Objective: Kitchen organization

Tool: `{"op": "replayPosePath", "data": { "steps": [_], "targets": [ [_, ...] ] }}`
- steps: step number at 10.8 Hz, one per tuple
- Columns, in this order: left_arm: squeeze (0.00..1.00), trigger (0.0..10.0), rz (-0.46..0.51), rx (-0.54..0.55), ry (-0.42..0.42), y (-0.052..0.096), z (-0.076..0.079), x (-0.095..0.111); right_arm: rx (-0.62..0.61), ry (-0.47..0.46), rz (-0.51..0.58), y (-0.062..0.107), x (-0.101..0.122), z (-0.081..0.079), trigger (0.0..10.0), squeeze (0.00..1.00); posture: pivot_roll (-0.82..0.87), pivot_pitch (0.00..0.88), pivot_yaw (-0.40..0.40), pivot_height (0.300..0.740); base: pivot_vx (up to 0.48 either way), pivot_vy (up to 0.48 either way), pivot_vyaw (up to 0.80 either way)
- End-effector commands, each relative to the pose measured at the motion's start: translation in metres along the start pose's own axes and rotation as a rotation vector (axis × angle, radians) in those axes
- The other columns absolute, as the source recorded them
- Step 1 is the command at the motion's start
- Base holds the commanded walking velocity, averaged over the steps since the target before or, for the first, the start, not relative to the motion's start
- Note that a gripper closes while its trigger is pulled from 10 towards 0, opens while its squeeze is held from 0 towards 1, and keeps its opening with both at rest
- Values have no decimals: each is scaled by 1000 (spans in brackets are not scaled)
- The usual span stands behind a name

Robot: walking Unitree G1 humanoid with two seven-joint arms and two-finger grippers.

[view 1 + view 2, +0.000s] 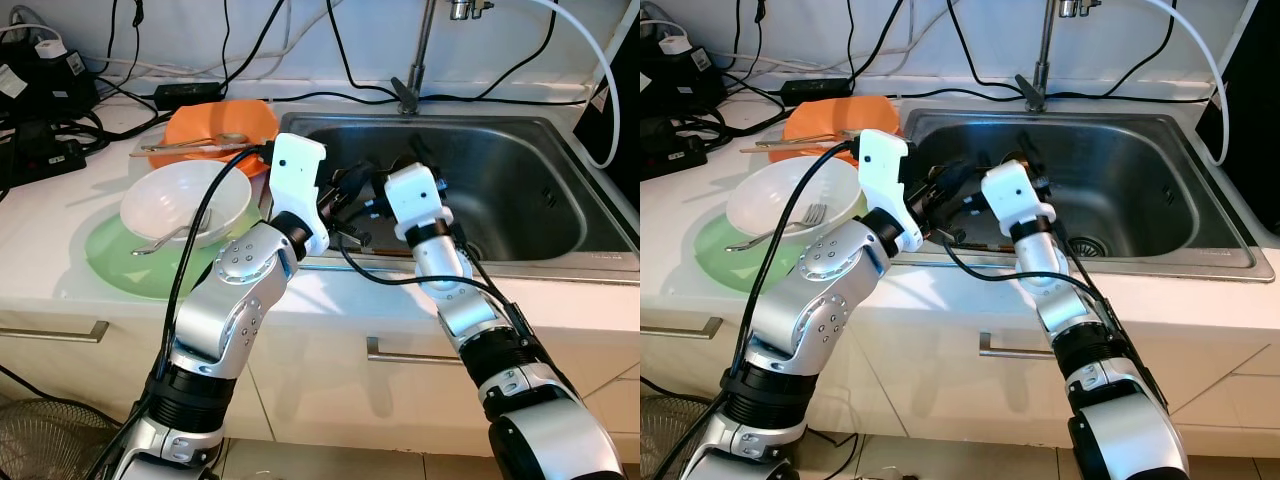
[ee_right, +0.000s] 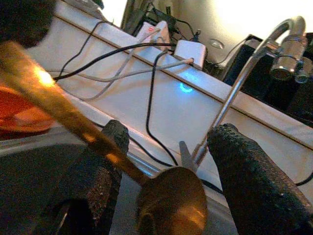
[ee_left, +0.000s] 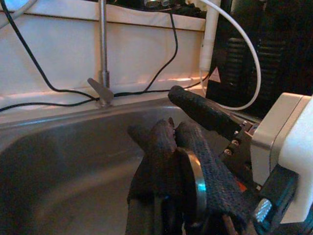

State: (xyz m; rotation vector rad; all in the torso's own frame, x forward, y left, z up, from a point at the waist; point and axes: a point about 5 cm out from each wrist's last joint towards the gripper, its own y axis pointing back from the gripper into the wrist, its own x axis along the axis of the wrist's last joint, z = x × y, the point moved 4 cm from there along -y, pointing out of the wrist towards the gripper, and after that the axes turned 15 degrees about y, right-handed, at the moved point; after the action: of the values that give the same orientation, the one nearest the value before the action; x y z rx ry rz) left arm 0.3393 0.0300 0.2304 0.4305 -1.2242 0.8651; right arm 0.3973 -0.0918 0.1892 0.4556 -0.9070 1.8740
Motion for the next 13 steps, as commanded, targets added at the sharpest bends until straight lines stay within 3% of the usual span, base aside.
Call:
{"op": "replayPosePath", "data": {
  "steps": [1,3,4,5,13],
  "targets": [
    [0,10000,-4,-14,-12,1,4,1,3,-6,12,-1,4,0,10000,0,121,0,68,740,0,0,0],
    [0,10000,-10,0,-23,2,2,-1,5,-17,23,0,7,-1,10000,0,120,0,69,740,0,0,0],
    [0,10000,-9,3,-24,2,2,-1,8,-19,26,0,7,-1,2392,0,120,0,68,740,0,0,0],
    [0,10000,-10,11,-26,3,1,-1,10,-21,30,0,8,-1,0,0,120,0,69,740,0,0,0],
    [0,10000,-28,52,-32,1,-8,-5,11,-31,59,-1,13,0,0,0,111,0,77,740,0,0,0]
  ]
}}
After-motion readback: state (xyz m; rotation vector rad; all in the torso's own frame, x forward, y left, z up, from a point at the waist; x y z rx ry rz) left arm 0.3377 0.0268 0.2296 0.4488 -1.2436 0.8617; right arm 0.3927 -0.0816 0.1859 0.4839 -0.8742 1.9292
